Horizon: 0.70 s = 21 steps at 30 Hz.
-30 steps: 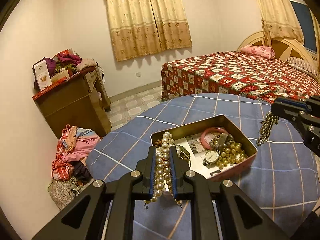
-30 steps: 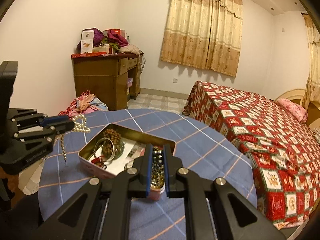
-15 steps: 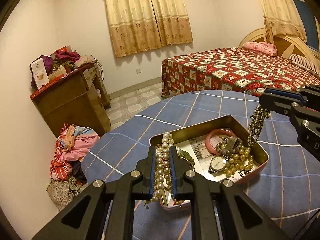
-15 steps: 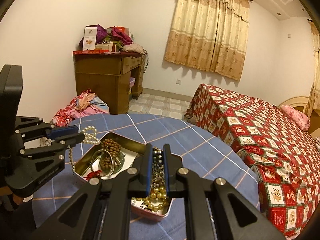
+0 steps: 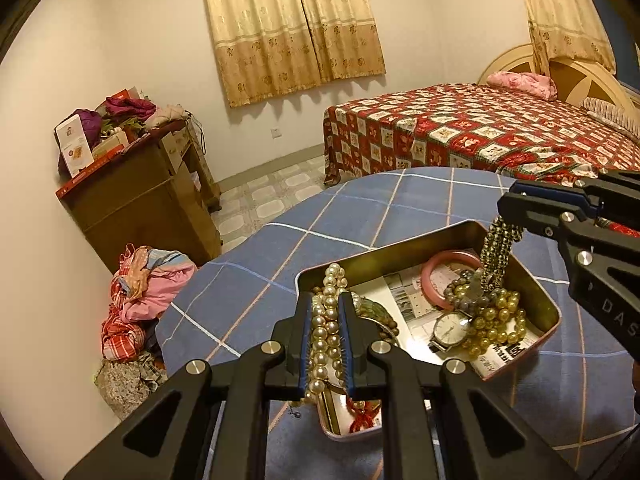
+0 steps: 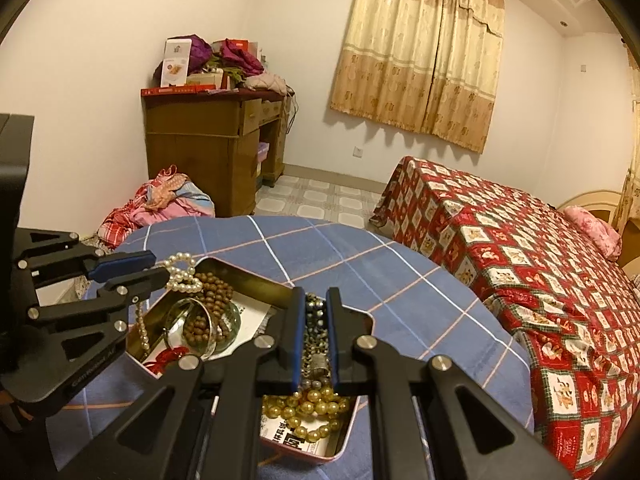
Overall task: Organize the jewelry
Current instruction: 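Lower the pearl necklace and green-gold strand into the tin and open both tools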
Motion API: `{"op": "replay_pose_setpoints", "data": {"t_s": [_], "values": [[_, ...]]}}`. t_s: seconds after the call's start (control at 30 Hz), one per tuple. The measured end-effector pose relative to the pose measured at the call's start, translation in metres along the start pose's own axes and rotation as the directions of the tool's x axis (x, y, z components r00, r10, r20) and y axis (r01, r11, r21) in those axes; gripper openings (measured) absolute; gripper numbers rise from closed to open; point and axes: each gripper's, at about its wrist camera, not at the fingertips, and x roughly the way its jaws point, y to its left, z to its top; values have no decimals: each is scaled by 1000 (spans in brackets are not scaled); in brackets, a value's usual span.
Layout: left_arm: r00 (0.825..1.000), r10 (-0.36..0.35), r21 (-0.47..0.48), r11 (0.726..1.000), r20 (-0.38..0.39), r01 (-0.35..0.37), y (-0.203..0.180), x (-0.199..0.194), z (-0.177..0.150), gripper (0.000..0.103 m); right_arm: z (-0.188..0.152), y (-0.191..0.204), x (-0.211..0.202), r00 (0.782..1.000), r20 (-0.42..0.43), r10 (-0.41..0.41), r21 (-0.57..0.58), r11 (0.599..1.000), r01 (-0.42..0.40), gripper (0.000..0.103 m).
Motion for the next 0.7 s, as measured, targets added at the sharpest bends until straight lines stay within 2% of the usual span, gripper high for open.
{"op": "replay_pose_setpoints", "data": {"t_s": [0.6, 0.63, 0.67, 0.7], "values": [[999, -21, 31, 999, -24, 21, -6, 12, -4, 13, -15, -3, 29, 997, -72, -7, 19, 1000, 8, 13], [1000, -12, 38, 999, -21, 13, -7, 11, -4, 15, -15, -4, 29, 997, -72, -1, 23, 1000, 3, 17], [1000, 2, 42, 999, -18, -1, -8, 9, -4, 26, -16, -5, 30, 997, -76, 0, 23, 1000, 2, 28], [1000, 13, 38, 999, -13, -13, -8, 6, -4, 51, -17, -6, 30, 997, -75, -2, 22, 1000, 4, 32]]}}
